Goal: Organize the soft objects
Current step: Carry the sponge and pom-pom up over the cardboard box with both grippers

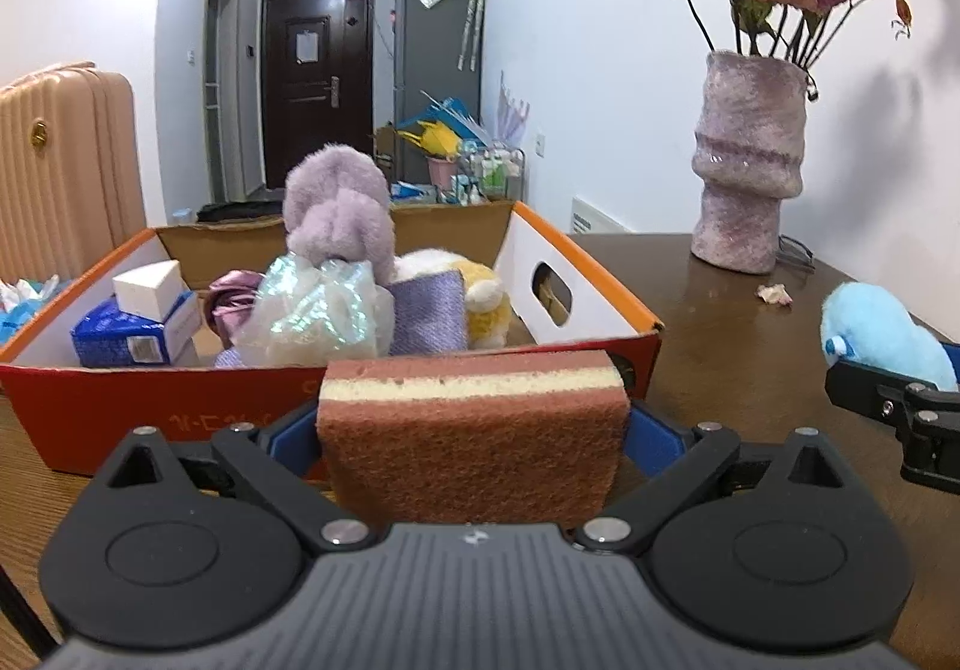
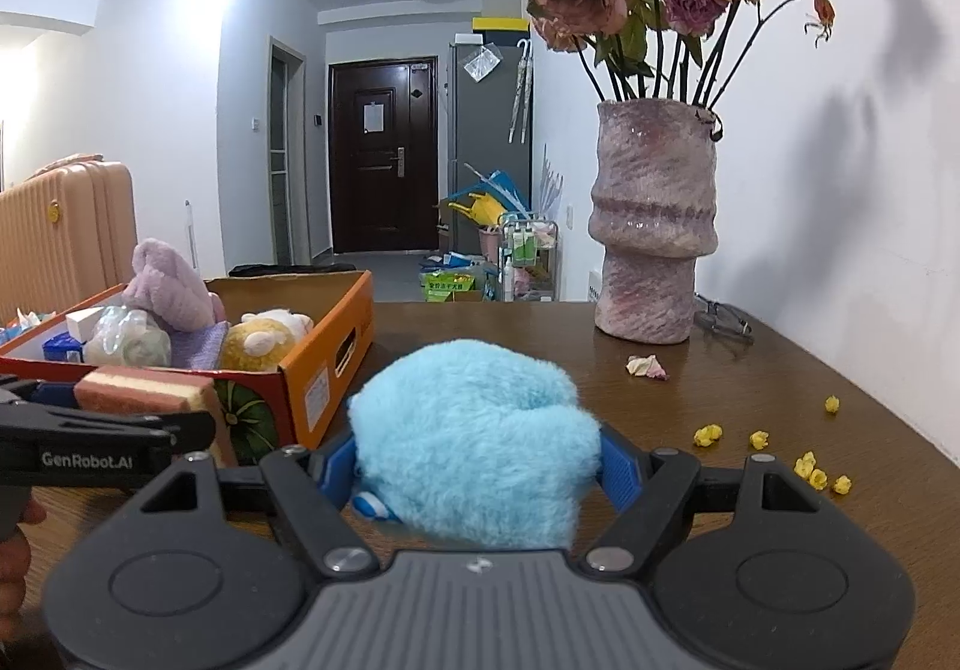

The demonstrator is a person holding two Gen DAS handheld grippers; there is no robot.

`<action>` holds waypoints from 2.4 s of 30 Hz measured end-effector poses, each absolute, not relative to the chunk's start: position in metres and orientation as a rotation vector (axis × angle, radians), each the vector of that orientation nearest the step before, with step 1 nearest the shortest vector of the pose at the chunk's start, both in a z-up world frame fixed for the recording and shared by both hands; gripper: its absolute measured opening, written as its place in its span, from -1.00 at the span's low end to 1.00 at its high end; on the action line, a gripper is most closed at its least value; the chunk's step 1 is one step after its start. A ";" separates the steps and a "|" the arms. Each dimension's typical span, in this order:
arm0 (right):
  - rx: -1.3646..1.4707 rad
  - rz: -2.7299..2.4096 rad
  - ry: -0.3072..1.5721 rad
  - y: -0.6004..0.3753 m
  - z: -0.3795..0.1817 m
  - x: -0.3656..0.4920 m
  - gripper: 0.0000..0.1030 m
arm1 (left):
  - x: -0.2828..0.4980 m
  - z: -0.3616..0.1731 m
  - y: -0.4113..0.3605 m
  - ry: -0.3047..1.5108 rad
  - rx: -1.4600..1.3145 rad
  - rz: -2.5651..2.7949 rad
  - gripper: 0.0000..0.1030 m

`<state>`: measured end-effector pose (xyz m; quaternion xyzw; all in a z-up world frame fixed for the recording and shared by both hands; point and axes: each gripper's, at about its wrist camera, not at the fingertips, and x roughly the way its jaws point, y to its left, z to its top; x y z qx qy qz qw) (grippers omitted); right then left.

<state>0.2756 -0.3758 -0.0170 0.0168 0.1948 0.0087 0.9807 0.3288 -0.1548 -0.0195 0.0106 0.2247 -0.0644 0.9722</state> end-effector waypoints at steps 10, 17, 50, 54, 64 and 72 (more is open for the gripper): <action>0.036 0.022 0.341 -0.361 -0.012 0.267 0.49 | 0.299 -0.006 -0.140 0.360 0.005 -0.084 0.95; 0.037 0.041 0.289 -0.335 -0.006 0.259 0.49 | 0.277 0.008 -0.114 0.297 -0.025 -0.037 0.95; 0.027 0.066 0.117 -0.237 0.008 0.295 0.49 | 0.301 0.042 -0.035 0.154 -0.124 0.107 0.95; 0.024 0.067 0.116 -0.231 0.008 0.312 0.49 | 0.317 0.040 -0.031 0.151 -0.121 0.117 0.95; 0.024 0.061 0.122 -0.228 0.005 0.354 0.49 | 0.361 0.035 -0.030 0.150 -0.101 0.134 0.95; 0.028 0.062 0.158 -0.227 0.001 0.390 0.49 | 0.394 0.029 -0.031 0.167 -0.086 0.137 0.95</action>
